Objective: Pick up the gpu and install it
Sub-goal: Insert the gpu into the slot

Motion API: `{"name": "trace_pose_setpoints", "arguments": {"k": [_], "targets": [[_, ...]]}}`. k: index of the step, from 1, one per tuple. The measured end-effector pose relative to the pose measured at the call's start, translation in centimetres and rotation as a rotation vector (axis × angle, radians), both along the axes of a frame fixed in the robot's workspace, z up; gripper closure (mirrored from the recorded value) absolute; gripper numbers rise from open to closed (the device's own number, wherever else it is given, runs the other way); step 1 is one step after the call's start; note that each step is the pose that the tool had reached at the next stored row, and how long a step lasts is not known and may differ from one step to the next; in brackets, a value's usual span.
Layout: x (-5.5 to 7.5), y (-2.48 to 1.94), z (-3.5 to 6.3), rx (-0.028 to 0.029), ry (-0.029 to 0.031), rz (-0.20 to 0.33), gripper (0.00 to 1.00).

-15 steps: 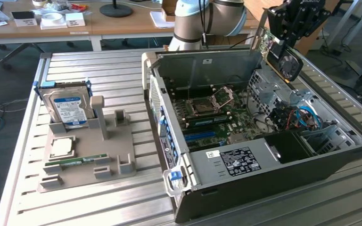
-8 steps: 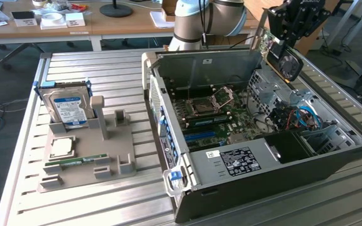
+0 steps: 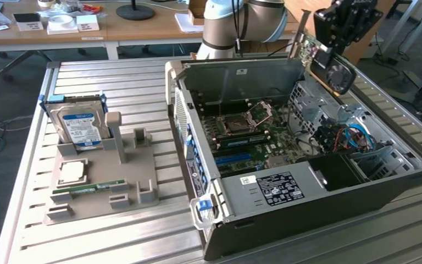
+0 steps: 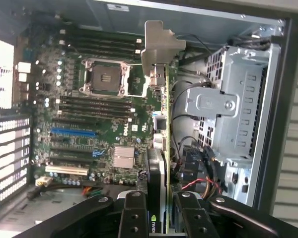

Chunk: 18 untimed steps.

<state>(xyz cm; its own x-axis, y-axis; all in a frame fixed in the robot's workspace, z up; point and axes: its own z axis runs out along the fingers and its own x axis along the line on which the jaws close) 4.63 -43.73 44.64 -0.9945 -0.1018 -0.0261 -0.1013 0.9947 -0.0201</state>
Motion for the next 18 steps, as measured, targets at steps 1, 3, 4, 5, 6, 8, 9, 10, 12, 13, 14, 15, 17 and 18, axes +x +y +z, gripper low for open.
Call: {"name": "trace_pose_setpoints", "arguments": {"k": [1, 3, 4, 5, 6, 8, 9, 10, 12, 13, 14, 15, 17, 18], "targets": [[0.0, 0.0, -0.01, 0.0, 0.0, 0.015, 0.73], [0.0, 0.04, -0.02, -0.0001, 0.0, 0.041, 0.73], [0.0, 0.06, -0.03, 0.0, 0.0, 0.055, 0.73], [0.0, 0.08, -0.04, 0.0, -0.0001, 0.07, 0.73], [0.0, 0.09, -0.04, 0.0, 0.0, 0.085, 0.73], [0.0, 0.11, -0.06, 0.0, 0.0, 0.114, 0.73], [0.0, 0.13, -0.07, 0.0, 0.0, 0.128, 0.73], [0.0, 0.15, -0.07, 0.0, 0.0, 0.142, 0.73], [0.0, 0.17, -0.09, 0.0, 0.0, 0.172, 0.73], [0.0, 0.18, -0.09, 0.0, 0.0, 0.186, 0.73], [0.0, 0.19, -0.1, 0.0, 0.0, 0.201, 0.73], [0.0, 0.2, -0.11, 0.0, 0.0, 0.216, 0.73], [0.0, 0.21, -0.12, 0.0, 0.0, 0.248, 0.73], [0.0, 0.21, -0.13, -0.0001, 0.0, 0.265, 0.73]]}}
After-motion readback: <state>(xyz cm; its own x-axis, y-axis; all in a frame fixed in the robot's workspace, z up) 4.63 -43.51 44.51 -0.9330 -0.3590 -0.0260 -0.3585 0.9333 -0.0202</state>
